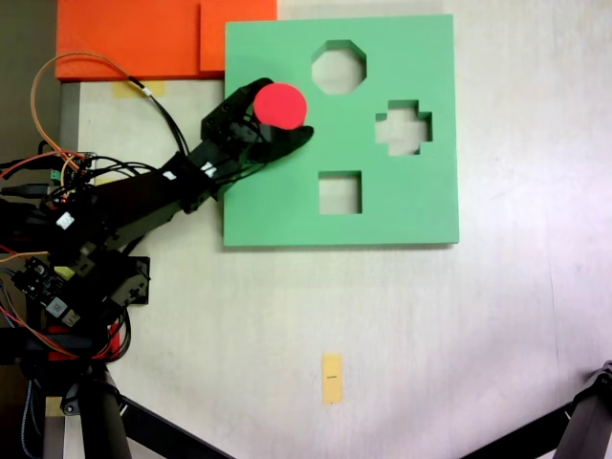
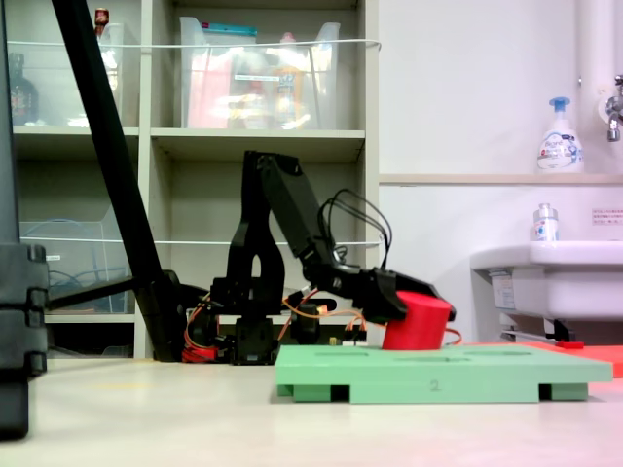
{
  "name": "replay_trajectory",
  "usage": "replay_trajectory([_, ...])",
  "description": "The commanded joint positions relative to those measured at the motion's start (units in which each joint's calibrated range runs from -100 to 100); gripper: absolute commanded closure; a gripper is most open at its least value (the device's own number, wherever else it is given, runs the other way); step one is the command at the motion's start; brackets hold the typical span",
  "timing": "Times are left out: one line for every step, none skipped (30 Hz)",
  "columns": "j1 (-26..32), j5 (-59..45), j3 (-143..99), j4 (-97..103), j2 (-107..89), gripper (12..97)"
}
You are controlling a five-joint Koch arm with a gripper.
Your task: Put the cylinder block into the corresponding hole
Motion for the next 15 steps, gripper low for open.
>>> replay_trajectory([0.63,-0.24,2.67,4.99,0.25,47.8])
replay_trajectory([0.73,-0.24,2.28,4.99,0.25,42.1])
replay_trajectory([0.93,-0.29,1.98,5.09,0.25,36.6])
replay_trajectory([1.03,-0.29,1.68,5.18,0.25,31.9])
replay_trajectory([1.12,-0.29,0.98,5.86,0.25,28.6])
replay_trajectory([1.12,-0.29,0.08,7.78,0.25,26.8])
replay_trajectory([1.12,-0.24,-1.41,10.38,0.25,26.4])
replay_trajectory([1.12,-0.24,-2.51,11.44,0.11,26.4])
replay_trajectory([1.12,-0.29,-3.31,12.21,-0.17,26.4])
replay_trajectory([1.12,-0.29,-3.91,12.60,-0.44,26.2])
replay_trajectory([1.12,-0.29,-4.60,13.27,-1.14,26.2])
replay_trajectory([1.17,-0.29,-5.30,13.66,-1.98,26.2])
replay_trajectory([1.27,-0.29,-5.90,13.95,-3.38,26.2])
replay_trajectory([1.42,-0.24,-6.50,14.52,-5.33,26.2])
replay_trajectory([1.81,-0.24,-7.30,15.39,-7.43,26.2])
